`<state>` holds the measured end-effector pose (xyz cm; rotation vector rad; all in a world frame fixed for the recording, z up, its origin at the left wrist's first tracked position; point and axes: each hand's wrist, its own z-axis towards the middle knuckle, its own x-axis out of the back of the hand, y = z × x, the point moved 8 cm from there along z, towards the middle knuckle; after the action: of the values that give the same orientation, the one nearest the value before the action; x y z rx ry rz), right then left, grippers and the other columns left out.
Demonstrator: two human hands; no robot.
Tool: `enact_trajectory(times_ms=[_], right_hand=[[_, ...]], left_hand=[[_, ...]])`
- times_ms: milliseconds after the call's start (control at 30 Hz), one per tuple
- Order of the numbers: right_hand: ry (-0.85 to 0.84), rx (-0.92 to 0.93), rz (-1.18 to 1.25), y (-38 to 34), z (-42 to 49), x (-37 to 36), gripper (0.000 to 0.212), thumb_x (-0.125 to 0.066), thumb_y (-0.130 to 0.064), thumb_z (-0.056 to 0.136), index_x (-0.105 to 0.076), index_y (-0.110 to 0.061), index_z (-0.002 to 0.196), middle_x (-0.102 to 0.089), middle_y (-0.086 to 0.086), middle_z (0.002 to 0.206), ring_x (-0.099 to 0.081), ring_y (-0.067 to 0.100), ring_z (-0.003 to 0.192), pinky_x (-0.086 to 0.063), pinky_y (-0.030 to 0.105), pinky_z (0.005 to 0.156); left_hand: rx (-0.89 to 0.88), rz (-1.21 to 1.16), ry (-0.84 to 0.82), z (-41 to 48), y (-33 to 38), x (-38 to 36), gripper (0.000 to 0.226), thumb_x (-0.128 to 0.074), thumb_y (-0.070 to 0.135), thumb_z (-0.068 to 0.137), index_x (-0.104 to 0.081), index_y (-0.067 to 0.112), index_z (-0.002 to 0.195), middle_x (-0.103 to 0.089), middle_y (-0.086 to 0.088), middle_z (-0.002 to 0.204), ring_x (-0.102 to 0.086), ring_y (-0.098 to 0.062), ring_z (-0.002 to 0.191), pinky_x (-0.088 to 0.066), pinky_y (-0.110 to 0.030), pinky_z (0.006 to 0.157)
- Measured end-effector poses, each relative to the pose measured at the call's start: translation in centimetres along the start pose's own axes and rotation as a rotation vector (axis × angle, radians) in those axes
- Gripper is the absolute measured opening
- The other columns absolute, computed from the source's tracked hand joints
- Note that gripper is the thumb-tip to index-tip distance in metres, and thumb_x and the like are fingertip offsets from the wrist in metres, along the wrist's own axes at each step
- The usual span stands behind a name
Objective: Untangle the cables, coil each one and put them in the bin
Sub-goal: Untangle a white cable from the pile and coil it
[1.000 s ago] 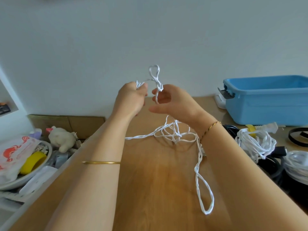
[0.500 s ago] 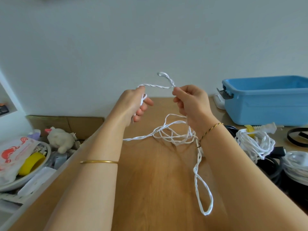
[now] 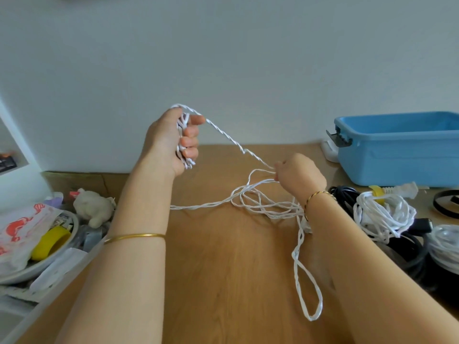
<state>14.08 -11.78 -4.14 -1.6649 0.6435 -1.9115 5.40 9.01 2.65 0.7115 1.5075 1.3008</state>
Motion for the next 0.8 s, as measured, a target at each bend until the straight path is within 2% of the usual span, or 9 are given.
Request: enact_trajectory(times_ms=[100, 167, 233, 367, 433, 500, 567, 667, 800], right_hand=[[0.04, 0.074, -0.175, -1.0, -0.6, 0.4, 0.013, -0.049, -0.008, 0.084, -0.059, -0.011, 0.076, -0.057, 0.011, 0.085, -0.049, 0.032, 0.082, -0.041, 0.035, 0.074], [0.116, 0.212, -0.264, -2.8, -1.2, 1.1, 0.023, -0.048, -0.003, 0.084, -0.064, -0.013, 0.096, -0.06, 0.01, 0.107, -0.049, 0.033, 0.101, -0.039, 0.035, 0.085], [0.218, 0.369, -0.072, -4.9, -2.1, 2.2, 0.037, -0.044, 0.0, 0.086, -0.064, -0.015, 0.114, -0.061, 0.007, 0.117, -0.051, 0.028, 0.112, -0.038, 0.034, 0.091], [-0.005, 0.436, 0.752, -7.4, -3.6, 2.6, 0.02, -0.049, -0.021, 0.094, -0.063, -0.008, 0.1, -0.069, 0.006, 0.085, -0.066, 0.023, 0.087, -0.049, 0.035, 0.082], [-0.156, 0.475, 0.677, -8.3, -4.1, 1.6, 0.027, -0.06, -0.033, 0.089, -0.058, -0.009, 0.099, -0.068, 0.004, 0.077, -0.067, 0.021, 0.079, -0.05, 0.033, 0.074], [-0.216, 0.518, 0.625, -8.5, -4.3, 0.9, 0.018, -0.064, -0.024, 0.088, -0.055, -0.009, 0.093, -0.067, 0.004, 0.069, -0.064, 0.019, 0.067, -0.048, 0.031, 0.065], [-0.153, 0.52, 0.729, -8.2, -3.8, 1.6, 0.009, -0.059, -0.012, 0.091, -0.056, -0.008, 0.083, -0.059, 0.0, 0.054, -0.061, 0.017, 0.054, -0.049, 0.035, 0.061], [0.084, 0.409, 0.864, -6.1, -2.3, 3.7, 0.017, -0.055, -0.009, 0.09, -0.056, -0.014, 0.074, -0.043, -0.003, 0.049, -0.044, 0.01, 0.04, -0.043, 0.026, 0.043], [0.243, 0.29, 0.842, -3.6, -1.1, 4.5, 0.021, -0.056, -0.015, 0.089, -0.058, -0.022, 0.069, -0.037, -0.006, 0.055, -0.032, 0.004, 0.043, -0.031, 0.023, 0.048]], left_hand=[[0.02, 0.132, -0.029, 0.0, -1.0, -1.2, 0.045, -0.031, 0.034, 0.102, -0.057, 0.008, 0.077, -0.034, 0.008, 0.039, -0.022, -0.004, 0.028, -0.016, -0.01, 0.033], [0.026, 0.205, -0.04, -0.1, -1.6, -2.0, 0.044, -0.032, 0.033, 0.102, -0.057, 0.007, 0.077, -0.035, 0.007, 0.039, -0.023, -0.004, 0.028, -0.018, -0.01, 0.033], [0.026, 0.254, -0.04, -0.2, -2.0, -2.4, 0.039, -0.035, 0.028, 0.1, -0.057, 0.006, 0.077, -0.036, 0.007, 0.039, -0.024, -0.005, 0.029, -0.018, -0.01, 0.034], [0.0, 0.31, -0.005, -0.4, -2.0, -2.5, 0.035, -0.038, 0.023, 0.097, -0.058, 0.005, 0.075, -0.036, 0.005, 0.039, -0.025, -0.007, 0.03, -0.019, -0.01, 0.035], [-0.008, 0.307, 0.009, -0.4, -2.0, -2.5, 0.036, -0.037, 0.023, 0.097, -0.058, 0.006, 0.074, -0.037, 0.003, 0.04, -0.025, -0.008, 0.03, -0.019, -0.01, 0.035], [-0.009, 0.324, 0.008, -0.3, -2.0, -2.4, 0.037, -0.036, 0.023, 0.098, -0.058, 0.005, 0.074, -0.038, 0.001, 0.044, -0.025, -0.008, 0.03, -0.019, -0.01, 0.036], [0.014, 0.357, -0.031, -0.2, -2.4, -2.4, 0.039, -0.035, 0.027, 0.1, -0.059, 0.004, 0.078, -0.038, 0.002, 0.044, -0.026, -0.007, 0.03, -0.019, -0.01, 0.035], [0.134, 0.448, -0.206, -0.6, -3.7, -3.2, 0.039, -0.04, 0.035, 0.101, -0.059, 0.005, 0.084, -0.037, 0.006, 0.042, -0.027, -0.004, 0.03, -0.019, -0.01, 0.033], [0.258, 0.459, -0.482, -2.0, -4.9, -4.7, 0.028, -0.05, 0.032, 0.095, -0.06, 0.007, 0.087, -0.034, 0.009, 0.047, -0.026, -0.001, 0.033, -0.019, -0.012, 0.029]])
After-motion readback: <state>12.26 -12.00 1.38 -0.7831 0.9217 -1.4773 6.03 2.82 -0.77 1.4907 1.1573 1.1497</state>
